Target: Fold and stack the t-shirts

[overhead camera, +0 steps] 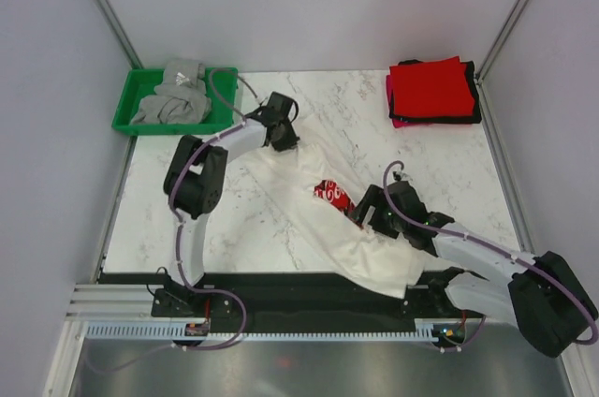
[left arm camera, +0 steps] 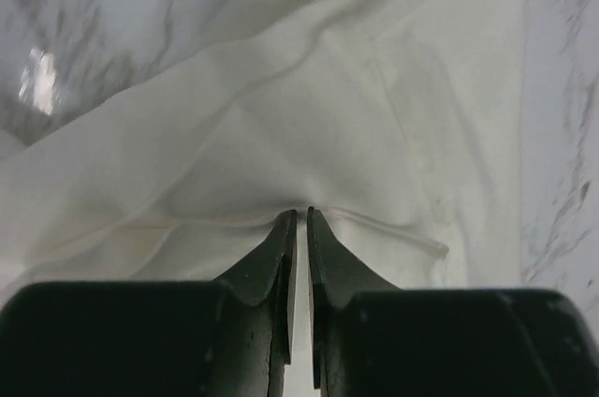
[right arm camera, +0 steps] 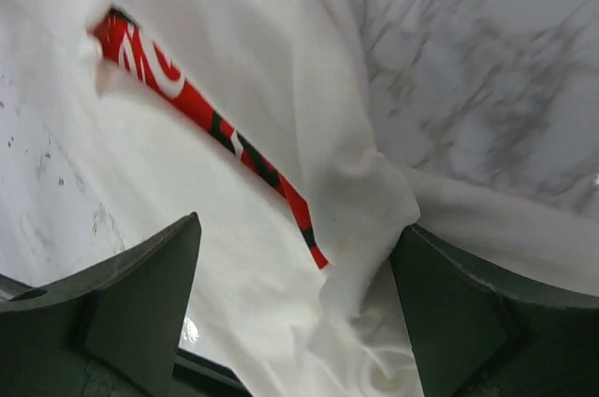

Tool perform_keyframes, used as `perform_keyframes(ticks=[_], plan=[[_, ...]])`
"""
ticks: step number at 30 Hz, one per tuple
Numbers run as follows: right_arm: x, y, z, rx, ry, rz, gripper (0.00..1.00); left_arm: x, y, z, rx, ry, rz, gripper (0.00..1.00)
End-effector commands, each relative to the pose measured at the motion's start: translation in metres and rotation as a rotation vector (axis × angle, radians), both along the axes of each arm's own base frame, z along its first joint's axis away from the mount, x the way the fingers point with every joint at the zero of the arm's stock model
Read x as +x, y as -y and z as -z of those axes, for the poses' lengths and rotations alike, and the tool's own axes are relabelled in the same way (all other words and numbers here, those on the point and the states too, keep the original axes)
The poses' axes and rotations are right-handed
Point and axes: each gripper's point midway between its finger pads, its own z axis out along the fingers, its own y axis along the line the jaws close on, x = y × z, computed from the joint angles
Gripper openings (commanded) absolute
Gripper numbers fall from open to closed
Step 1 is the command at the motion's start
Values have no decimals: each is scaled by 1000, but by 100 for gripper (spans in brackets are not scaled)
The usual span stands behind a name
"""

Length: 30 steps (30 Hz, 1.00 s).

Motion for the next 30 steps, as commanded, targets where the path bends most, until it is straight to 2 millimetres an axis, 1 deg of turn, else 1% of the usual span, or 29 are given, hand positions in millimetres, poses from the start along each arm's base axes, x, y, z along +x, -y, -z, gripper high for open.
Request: perform_keyframes(ticks=[1,2,3,4,5,6,7,8,10,11,12,13,14,15,16,17,18,19,20,21,22,23,24,25,26,27,28,29,30], plan=[[-37,-49,-12,103,-102,-59,89,55,25,-11,41,18,81,15],[-39,-64,-22,112,-89,-108,89,67,32,-14,38,24,95,15],[-46,-77,-21,83,-117,-162,89,78,38,-13,32,26,113,15],[-41,-100,-47,99,-82,-210,90,96,51,-22,11,34,150,15],[-53,-115,-51,57,-69,-285,90,106,54,-24,11,44,162,15],[-61,-118,-47,3,-94,-312,91,111,62,-32,-16,57,194,15],[-58,-127,-63,5,-62,-319,93,120,71,-53,-54,105,229,16],[-62,-129,-67,-11,-47,-324,94,123,74,-61,-69,124,240,16],[-58,-125,-78,-5,-6,-302,95,125,79,-87,-101,179,290,18],[-56,-124,-84,2,14,-296,95,128,81,-115,-122,236,309,21],[-54,-120,-90,-18,46,-305,96,126,82,-133,-135,268,328,22],[-49,-122,-102,-20,77,-308,96,125,80,-151,-146,300,349,24],[-44,-121,-110,-42,101,-312,96,123,78,-169,-155,329,356,26],[-38,-114,-112,-116,126,-322,96,115,71,-214,-176,394,358,30],[-29,-119,-134,-119,174,-325,96,112,61,-224,-187,397,350,32],[-22,-117,-142,-145,193,-318,97,104,52,-244,-195,420,346,34],[-17,-115,-141,-190,189,-319,97,97,44,-259,-201,435,340,37],[-7,-117,-157,-208,234,-328,98,78,25,-284,-195,464,327,38],[3,-113,-160,-221,240,-311,98,67,17,-292,-187,471,327,39],[13,-113,-158,-236,237,-307,98,55,9,-296,-179,470,326,40],[24,-114,-167,-239,257,-311,98,29,-6,-303,-156,475,319,40],[39,-108,-168,-243,254,-293,98,15,-13,-302,-144,468,317,40],[54,-115,-168,-243,254,-294,98,-15,-25,-296,-136,454,310,40],[64,-118,-166,-244,250,-302,97,-28,-30,-290,-134,441,308,40],[76,-124,-144,-272,205,-340,97,-44,-36,-287,-132,437,309,40],[84,-132,-139,-276,198,-363,97,-58,-40,-280,-133,425,308,40],[97,-147,-149,-261,223,-389,96,-77,-47,-243,-121,347,307,40],[99,-160,-144,-255,214,-455,96,-99,-57,-258,-128,404,299,40],[106,-171,-113,-285,156,-487,95,-110,-62,-249,-128,400,285,40]])
